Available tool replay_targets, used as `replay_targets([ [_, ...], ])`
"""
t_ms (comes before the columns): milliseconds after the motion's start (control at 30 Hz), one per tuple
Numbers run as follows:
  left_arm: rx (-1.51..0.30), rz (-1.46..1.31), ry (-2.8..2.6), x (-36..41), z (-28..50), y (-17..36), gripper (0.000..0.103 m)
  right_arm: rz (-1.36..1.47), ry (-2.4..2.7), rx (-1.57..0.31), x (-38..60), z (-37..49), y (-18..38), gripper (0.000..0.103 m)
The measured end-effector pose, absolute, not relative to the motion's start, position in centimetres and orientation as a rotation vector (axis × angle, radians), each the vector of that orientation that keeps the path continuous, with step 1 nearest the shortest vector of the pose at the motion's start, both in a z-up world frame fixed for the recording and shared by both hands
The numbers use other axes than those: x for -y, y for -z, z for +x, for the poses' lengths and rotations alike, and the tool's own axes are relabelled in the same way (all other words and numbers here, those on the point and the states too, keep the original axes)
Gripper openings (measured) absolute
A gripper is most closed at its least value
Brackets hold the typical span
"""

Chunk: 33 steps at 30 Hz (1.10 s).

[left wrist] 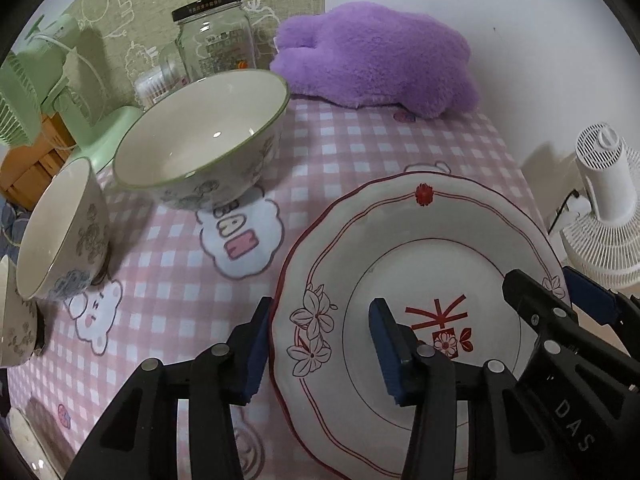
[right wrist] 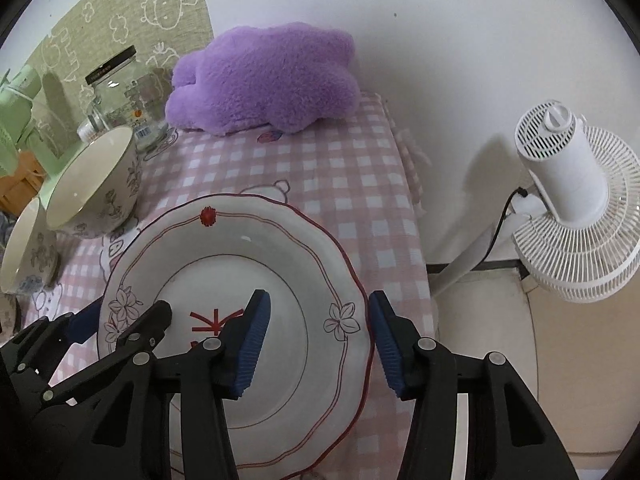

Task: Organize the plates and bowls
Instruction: 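Grasp the rim of the red-patterned white plate with both grippers, then carry the red-patterned plate with both grippers to the yellow-flower plate stack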

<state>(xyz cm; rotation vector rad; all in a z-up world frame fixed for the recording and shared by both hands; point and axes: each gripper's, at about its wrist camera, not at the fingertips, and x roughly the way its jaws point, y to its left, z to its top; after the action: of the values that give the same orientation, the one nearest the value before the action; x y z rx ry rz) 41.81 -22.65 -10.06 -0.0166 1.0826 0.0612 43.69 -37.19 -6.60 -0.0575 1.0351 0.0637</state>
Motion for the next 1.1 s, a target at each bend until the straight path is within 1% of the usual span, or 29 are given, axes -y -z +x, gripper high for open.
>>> replay_targets([
  [333, -1.114, -0.012, -0.08, 20.8, 36.5, 8.9, 0.047, -0.052, -0.077, -1.097, 35.4, 38.7, 6.4, 0.054],
  [733, -1.169, -0.069, -0.113, 17.7, 29.6, 8.8, 0.047, -0.069, -0.102, -1.171, 32.2, 32.0, 6.7, 0.054],
  [900, -1.166, -0.082, -0.117, 17.2, 28.7, 9.2, 0.047, -0.085, -0.114, -1.189, 31.6, 30.5, 7.3, 0.054],
  [1100, -1.147, -0.066, -0.127, 17.4, 28.5, 9.7, 0.049, -0.114, -0.13, -1.183, 31.4, 30.9, 8.0, 0.054],
])
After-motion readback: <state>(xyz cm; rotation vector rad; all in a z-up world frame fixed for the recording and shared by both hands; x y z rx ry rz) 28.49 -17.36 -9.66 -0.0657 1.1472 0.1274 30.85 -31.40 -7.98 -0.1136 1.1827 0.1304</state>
